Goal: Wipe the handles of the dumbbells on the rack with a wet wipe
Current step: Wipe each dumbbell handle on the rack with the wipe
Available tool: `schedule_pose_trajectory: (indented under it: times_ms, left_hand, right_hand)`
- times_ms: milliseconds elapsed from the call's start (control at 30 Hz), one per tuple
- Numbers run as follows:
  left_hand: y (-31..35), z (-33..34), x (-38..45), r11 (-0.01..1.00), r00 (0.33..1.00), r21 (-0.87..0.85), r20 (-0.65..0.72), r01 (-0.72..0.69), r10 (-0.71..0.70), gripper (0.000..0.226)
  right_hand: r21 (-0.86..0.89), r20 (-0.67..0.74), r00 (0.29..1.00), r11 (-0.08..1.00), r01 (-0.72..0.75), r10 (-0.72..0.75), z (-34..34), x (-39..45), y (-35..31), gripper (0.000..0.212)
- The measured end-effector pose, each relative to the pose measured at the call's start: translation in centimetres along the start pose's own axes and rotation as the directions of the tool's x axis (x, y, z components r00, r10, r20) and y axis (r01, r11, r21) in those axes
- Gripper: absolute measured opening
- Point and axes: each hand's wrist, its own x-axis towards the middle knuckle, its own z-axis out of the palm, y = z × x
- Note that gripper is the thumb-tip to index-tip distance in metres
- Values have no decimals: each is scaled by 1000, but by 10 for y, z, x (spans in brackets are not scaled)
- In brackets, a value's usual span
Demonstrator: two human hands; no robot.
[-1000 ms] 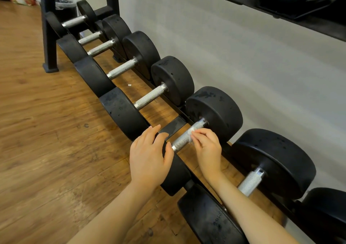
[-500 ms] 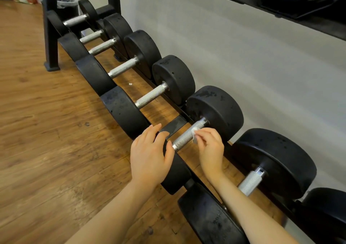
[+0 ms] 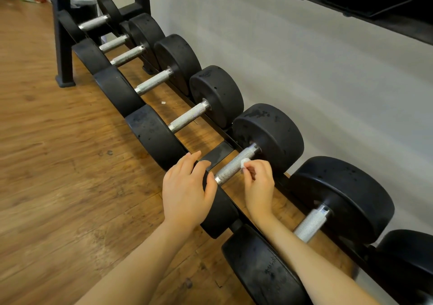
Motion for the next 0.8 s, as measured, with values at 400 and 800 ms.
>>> schedule_pose_trajectory:
  times_ms: [400, 800]
  left_hand:
    - [0, 0, 1, 1000, 1000, 0, 1, 2, -2, 47]
    - [-1, 1, 1, 1000, 1000, 23, 0, -4, 4, 46]
  right_hand:
    - [-36, 77, 989, 991, 131, -128, 4, -6, 0, 15]
    - [-82, 272, 895, 918, 388, -354, 6, -12, -2, 29]
